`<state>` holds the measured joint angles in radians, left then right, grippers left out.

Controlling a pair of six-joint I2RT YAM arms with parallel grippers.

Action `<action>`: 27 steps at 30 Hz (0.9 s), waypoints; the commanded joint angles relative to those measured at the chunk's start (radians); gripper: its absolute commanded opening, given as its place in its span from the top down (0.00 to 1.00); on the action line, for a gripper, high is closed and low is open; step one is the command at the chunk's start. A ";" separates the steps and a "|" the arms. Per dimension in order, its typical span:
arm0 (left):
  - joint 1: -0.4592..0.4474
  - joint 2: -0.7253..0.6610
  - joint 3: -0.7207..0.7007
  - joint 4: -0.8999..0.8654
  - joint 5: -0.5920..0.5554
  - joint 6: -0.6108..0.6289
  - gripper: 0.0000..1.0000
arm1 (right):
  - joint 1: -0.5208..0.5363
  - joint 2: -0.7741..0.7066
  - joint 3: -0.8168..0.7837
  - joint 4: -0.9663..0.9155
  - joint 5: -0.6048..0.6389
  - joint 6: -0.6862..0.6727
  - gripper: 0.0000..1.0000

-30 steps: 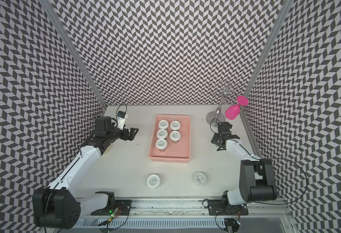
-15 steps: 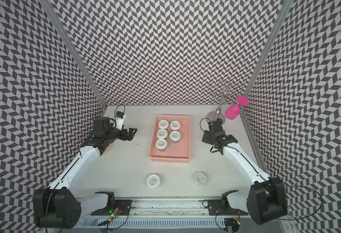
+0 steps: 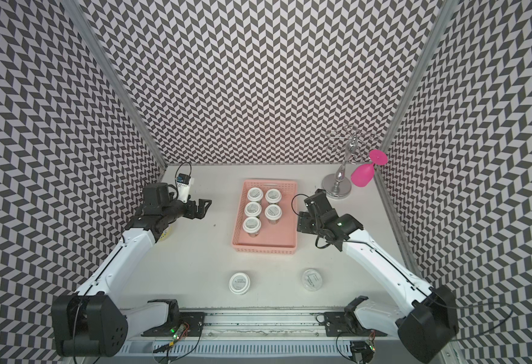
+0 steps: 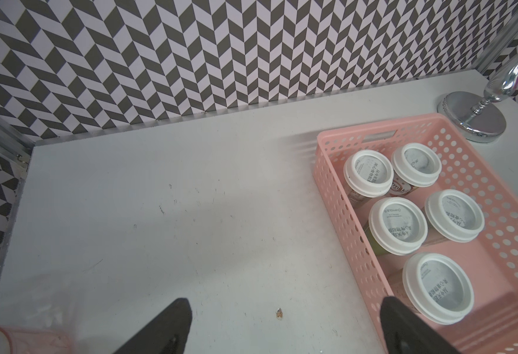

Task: Put the yogurt in the basket
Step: Place the yogurt in the basket.

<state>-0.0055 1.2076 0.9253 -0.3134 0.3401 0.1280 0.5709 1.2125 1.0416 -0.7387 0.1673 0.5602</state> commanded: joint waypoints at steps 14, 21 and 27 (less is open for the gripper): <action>0.025 -0.026 -0.013 0.027 0.029 -0.019 0.00 | 0.210 0.241 0.121 0.128 0.002 0.047 0.25; 0.028 -0.026 -0.013 0.027 0.039 -0.022 0.00 | 0.231 0.340 0.127 0.193 -0.014 0.041 0.25; 0.029 -0.025 -0.016 0.029 0.042 -0.022 0.00 | 0.236 0.401 0.114 0.245 -0.022 0.036 0.25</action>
<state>0.0162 1.2037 0.9173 -0.3069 0.3622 0.1108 0.7982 1.5955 1.1568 -0.5709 0.1535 0.5957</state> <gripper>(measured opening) 0.998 0.750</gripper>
